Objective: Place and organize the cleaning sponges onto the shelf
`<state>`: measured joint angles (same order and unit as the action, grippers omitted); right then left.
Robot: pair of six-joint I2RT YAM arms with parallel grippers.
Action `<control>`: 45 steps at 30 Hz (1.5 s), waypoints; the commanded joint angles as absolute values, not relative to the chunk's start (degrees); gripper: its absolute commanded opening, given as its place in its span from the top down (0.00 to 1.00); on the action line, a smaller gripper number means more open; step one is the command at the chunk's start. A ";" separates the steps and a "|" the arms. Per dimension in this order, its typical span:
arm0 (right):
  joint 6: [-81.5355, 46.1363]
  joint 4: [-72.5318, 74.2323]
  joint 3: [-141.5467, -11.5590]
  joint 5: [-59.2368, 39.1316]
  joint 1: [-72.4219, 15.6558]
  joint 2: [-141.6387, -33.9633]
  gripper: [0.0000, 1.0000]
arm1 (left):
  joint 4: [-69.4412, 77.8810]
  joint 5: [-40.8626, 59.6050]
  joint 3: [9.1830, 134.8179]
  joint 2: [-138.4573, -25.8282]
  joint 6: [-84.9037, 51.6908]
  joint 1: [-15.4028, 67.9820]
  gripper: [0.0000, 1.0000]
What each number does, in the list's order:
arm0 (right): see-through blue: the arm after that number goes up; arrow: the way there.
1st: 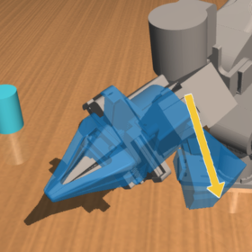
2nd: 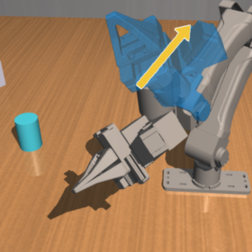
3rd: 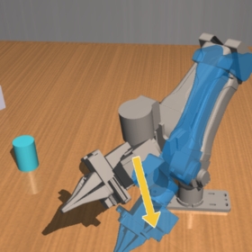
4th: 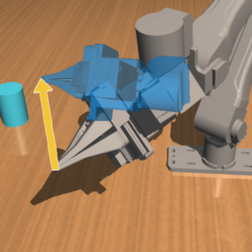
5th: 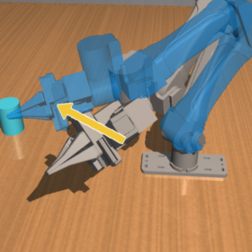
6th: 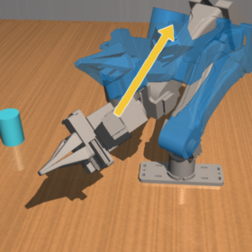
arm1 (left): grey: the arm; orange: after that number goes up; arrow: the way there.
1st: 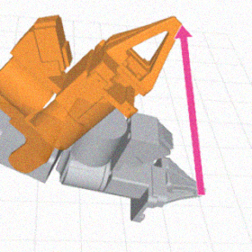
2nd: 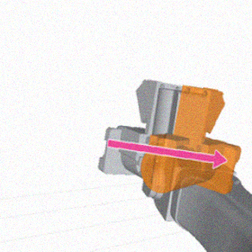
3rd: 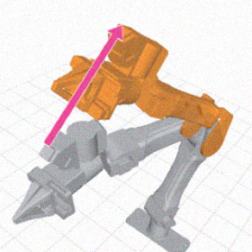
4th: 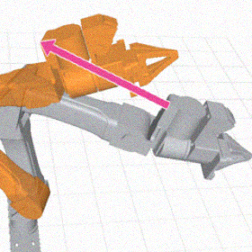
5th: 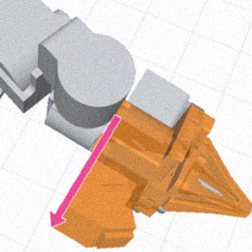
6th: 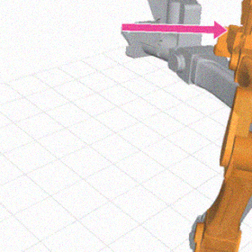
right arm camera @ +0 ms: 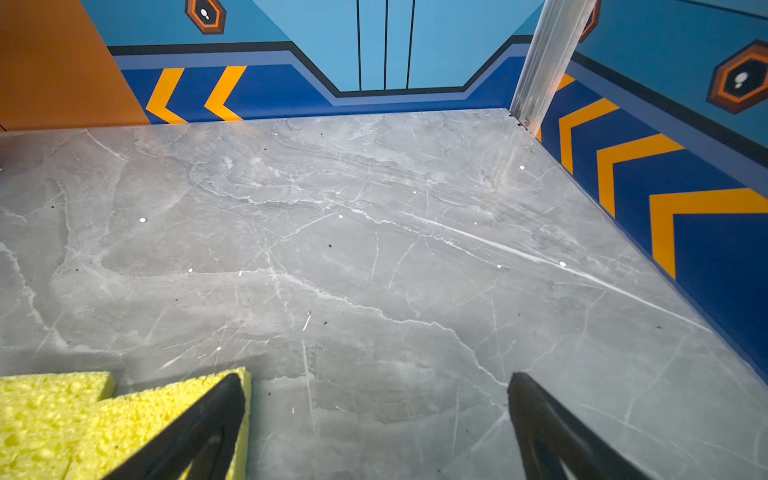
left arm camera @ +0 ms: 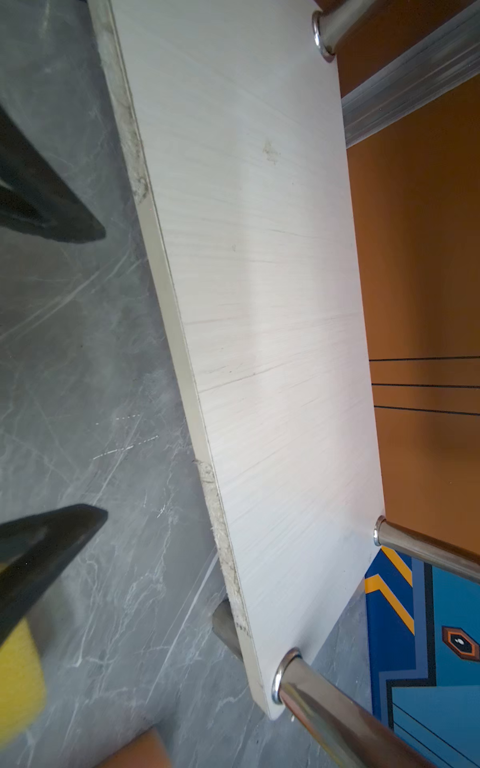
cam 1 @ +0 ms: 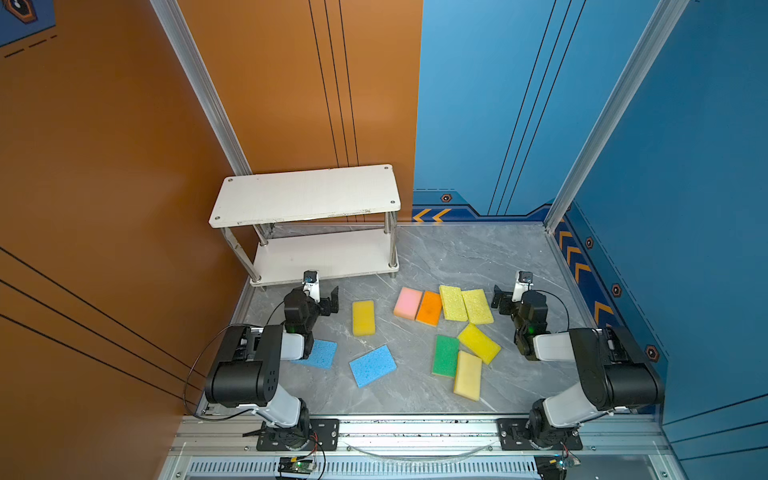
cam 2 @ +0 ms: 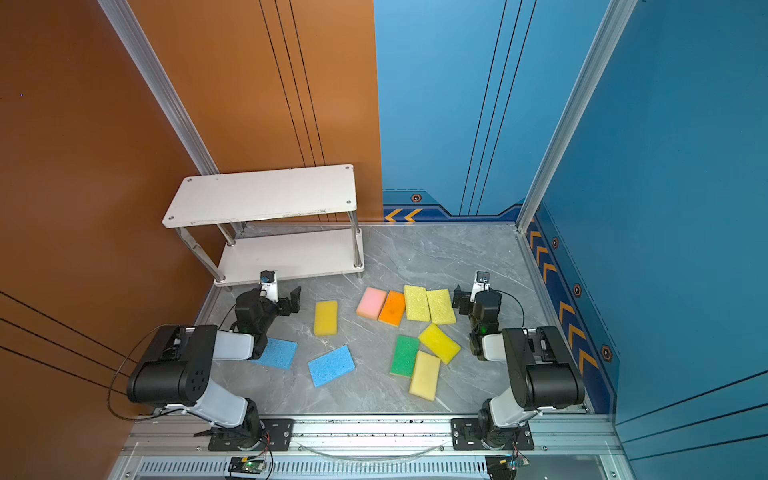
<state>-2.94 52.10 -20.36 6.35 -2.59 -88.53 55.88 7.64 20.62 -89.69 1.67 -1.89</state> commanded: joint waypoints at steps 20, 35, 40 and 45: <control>-3.25 52.03 -21.37 6.14 -1.54 -88.59 0.00 | 55.28 8.79 20.76 -89.78 1.32 -2.23 0.02; -3.32 52.03 -21.35 5.82 -1.32 -88.59 0.00 | 55.25 8.79 20.81 -89.73 1.32 -2.24 0.02; -3.38 52.04 -21.36 5.58 -1.16 -88.60 0.00 | 55.20 8.81 20.75 -89.77 1.32 -2.28 0.02; -3.65 52.03 -21.36 4.92 -0.81 -88.59 0.00 | 55.11 5.20 20.85 -89.90 0.10 -2.21 0.02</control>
<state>-3.01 52.07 -20.40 6.07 -1.26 -88.53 55.88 7.38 20.62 -89.69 1.28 -1.93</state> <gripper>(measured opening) 0.996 0.979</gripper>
